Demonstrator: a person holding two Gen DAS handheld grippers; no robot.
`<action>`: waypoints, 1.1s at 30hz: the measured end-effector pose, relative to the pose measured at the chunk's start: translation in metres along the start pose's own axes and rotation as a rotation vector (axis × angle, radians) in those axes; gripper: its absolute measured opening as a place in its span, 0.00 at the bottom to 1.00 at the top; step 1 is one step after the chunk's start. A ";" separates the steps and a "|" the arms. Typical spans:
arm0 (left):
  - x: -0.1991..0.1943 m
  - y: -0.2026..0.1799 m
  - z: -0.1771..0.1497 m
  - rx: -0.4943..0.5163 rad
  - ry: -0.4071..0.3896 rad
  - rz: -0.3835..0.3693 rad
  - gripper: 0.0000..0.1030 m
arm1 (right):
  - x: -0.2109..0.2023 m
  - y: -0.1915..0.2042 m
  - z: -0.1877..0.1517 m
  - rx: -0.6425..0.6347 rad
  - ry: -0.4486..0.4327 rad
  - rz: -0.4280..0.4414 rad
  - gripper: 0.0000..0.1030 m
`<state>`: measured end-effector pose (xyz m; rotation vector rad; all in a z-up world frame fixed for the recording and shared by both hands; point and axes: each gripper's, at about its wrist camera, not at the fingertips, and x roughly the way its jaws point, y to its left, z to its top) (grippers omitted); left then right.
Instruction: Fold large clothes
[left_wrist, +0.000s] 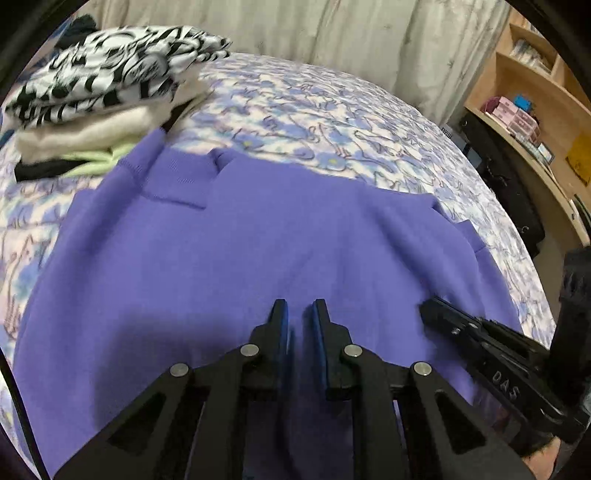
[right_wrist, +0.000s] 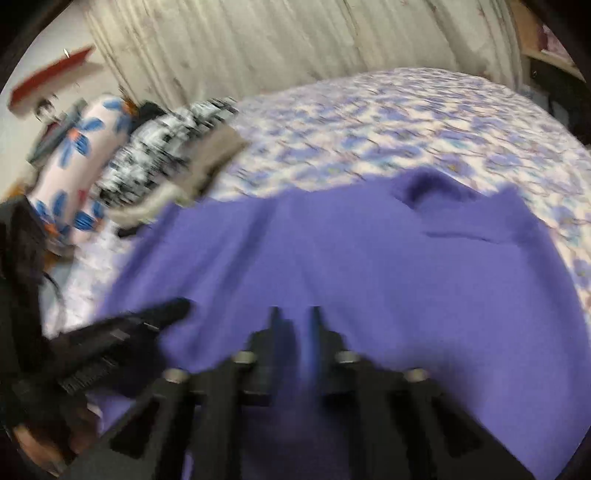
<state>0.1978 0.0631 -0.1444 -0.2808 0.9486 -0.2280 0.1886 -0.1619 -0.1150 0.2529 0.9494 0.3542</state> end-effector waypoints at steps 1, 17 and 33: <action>0.000 0.004 -0.001 -0.005 -0.002 -0.012 0.12 | -0.002 -0.006 -0.003 0.014 -0.003 0.026 0.00; -0.012 -0.004 -0.005 0.004 -0.016 0.061 0.16 | -0.022 -0.005 -0.004 0.121 0.014 0.033 0.05; -0.083 -0.015 -0.044 -0.010 -0.033 0.137 0.57 | -0.082 0.014 -0.031 0.154 -0.025 0.045 0.12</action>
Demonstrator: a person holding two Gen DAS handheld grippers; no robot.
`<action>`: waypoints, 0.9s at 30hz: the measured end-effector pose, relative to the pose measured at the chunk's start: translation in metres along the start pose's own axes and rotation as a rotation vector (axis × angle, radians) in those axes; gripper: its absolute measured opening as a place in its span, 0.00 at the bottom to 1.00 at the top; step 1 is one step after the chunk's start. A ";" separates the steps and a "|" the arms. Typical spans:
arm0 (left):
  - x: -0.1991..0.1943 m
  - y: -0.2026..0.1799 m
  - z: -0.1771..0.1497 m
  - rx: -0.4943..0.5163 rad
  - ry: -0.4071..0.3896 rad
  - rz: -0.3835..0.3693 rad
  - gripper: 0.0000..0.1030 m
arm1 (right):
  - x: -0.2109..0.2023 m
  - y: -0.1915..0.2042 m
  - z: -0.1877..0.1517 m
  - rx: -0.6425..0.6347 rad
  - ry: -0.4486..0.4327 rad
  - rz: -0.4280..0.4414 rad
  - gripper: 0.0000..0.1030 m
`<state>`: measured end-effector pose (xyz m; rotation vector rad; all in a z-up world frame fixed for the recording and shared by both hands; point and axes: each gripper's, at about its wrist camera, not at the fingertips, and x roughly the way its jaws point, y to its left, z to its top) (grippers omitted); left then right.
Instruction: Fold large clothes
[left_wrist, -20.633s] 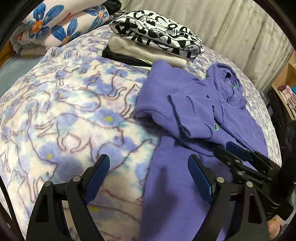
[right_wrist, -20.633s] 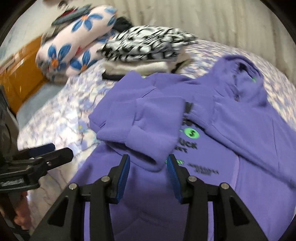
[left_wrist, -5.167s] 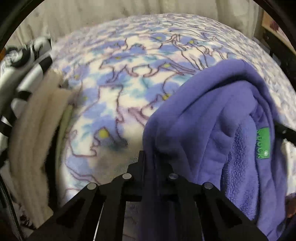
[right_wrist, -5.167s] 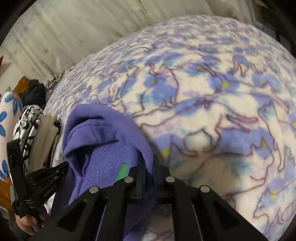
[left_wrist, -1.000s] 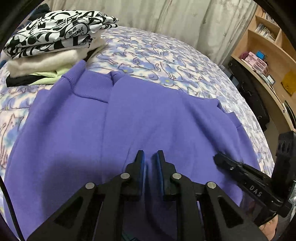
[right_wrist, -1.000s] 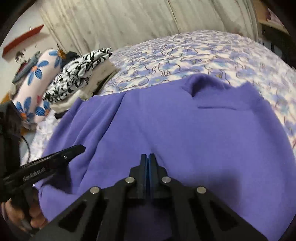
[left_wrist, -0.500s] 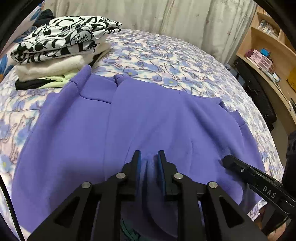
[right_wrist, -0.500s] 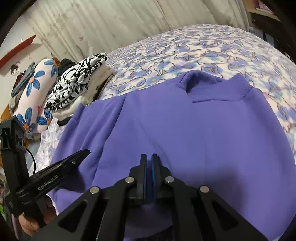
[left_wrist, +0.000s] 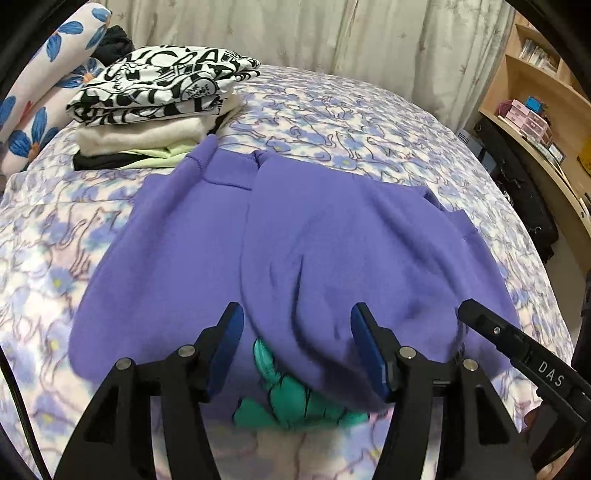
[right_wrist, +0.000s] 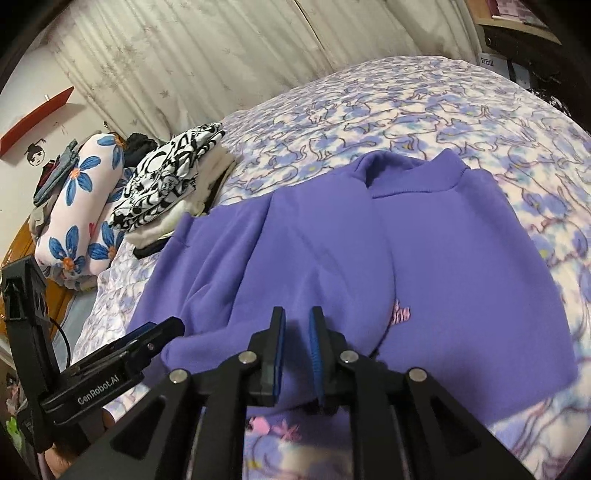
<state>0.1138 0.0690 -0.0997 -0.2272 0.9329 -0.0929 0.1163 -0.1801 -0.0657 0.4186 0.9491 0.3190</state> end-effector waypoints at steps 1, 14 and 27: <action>-0.006 0.000 -0.003 -0.001 -0.001 0.001 0.57 | -0.003 0.002 -0.003 -0.003 0.002 0.001 0.12; -0.057 0.011 -0.041 0.012 0.016 0.002 0.58 | -0.038 0.027 -0.048 -0.068 0.041 -0.012 0.12; -0.046 0.042 -0.066 -0.065 0.091 -0.031 0.59 | -0.030 0.054 -0.060 -0.127 0.067 -0.002 0.12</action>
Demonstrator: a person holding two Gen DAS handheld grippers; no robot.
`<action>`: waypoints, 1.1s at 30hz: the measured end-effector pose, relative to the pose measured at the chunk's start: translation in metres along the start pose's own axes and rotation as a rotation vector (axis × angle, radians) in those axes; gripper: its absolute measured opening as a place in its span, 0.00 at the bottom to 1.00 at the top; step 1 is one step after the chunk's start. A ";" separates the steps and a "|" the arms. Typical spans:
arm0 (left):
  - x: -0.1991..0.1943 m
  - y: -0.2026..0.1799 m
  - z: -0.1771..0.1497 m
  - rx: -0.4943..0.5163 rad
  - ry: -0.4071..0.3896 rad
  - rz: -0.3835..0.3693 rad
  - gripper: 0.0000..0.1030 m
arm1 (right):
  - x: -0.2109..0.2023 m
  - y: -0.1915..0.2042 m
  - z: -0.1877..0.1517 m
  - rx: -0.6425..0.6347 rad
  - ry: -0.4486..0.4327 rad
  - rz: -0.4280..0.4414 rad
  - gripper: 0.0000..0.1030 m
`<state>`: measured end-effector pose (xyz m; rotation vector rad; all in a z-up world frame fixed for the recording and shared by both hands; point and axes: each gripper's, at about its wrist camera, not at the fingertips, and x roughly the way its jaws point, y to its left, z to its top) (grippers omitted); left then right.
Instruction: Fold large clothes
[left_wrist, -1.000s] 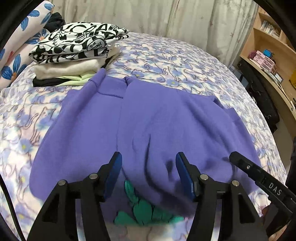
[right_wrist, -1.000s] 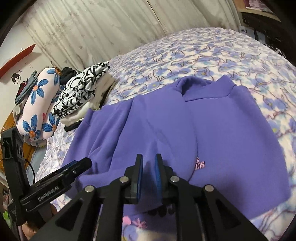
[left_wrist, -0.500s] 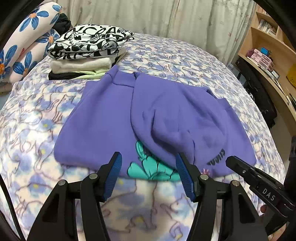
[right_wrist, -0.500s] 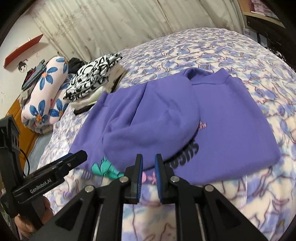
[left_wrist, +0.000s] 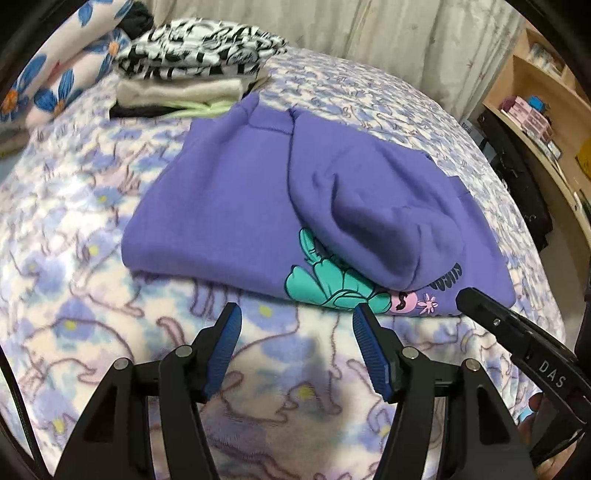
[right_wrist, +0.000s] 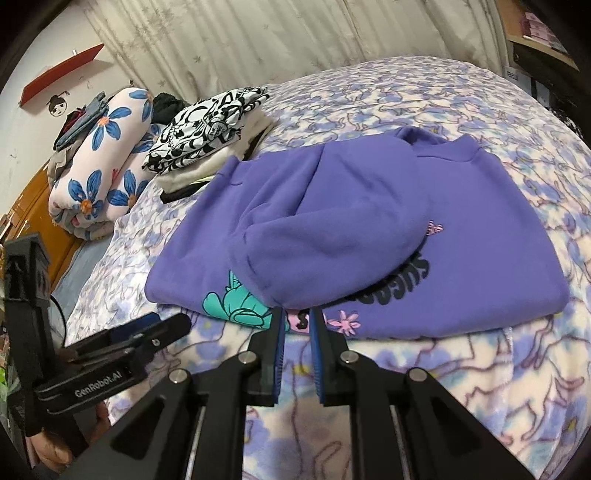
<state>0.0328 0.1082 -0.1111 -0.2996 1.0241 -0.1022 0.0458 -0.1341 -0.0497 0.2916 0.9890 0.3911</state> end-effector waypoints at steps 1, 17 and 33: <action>0.004 0.005 0.000 -0.017 0.005 -0.018 0.59 | 0.002 0.002 0.001 -0.008 -0.001 -0.001 0.12; 0.062 0.078 0.004 -0.373 0.001 -0.289 0.60 | 0.030 0.028 0.050 -0.135 -0.150 -0.061 0.12; 0.087 0.070 0.042 -0.414 -0.065 -0.246 0.63 | 0.095 0.005 0.026 -0.092 -0.040 -0.045 0.12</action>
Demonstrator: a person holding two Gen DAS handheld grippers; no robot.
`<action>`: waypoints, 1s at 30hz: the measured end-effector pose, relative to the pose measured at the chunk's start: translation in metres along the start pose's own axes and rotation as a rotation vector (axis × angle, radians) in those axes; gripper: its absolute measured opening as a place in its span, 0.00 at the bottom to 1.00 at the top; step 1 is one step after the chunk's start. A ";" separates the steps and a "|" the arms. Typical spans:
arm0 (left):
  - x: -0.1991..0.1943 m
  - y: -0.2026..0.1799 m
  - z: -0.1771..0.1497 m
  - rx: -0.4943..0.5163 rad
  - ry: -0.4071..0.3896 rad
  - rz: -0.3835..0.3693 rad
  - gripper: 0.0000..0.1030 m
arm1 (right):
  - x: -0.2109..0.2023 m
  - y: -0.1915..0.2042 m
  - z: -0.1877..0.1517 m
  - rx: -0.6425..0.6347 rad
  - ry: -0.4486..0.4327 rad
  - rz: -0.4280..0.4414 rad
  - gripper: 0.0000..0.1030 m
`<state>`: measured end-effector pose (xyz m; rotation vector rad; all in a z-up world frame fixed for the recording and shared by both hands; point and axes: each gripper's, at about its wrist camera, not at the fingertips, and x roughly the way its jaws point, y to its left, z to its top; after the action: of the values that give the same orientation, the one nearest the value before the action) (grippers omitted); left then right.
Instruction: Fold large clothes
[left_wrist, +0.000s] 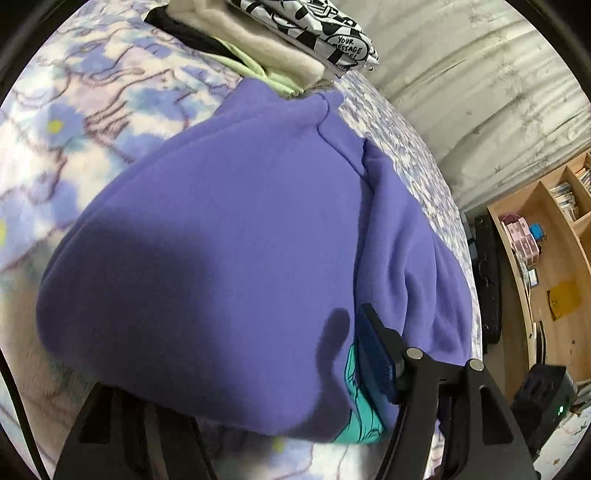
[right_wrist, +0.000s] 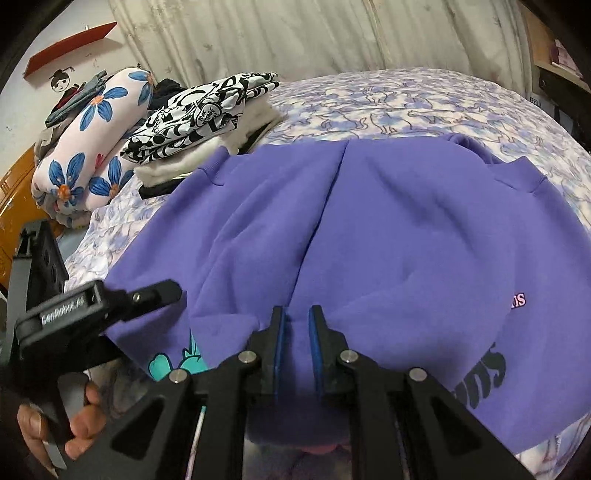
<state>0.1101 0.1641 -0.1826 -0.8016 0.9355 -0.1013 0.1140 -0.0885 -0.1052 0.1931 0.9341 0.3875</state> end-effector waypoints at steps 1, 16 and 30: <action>0.000 0.000 0.002 0.002 -0.007 0.001 0.63 | 0.000 0.000 0.000 0.000 -0.002 0.001 0.12; -0.030 -0.086 0.000 0.329 -0.259 0.137 0.19 | -0.002 -0.013 0.000 0.070 -0.019 0.064 0.12; -0.037 -0.244 -0.083 0.929 -0.364 0.208 0.20 | -0.035 -0.079 -0.023 0.345 0.056 0.261 0.12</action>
<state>0.0863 -0.0423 -0.0257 0.1417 0.5210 -0.1819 0.0957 -0.1750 -0.1189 0.6268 1.0301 0.4720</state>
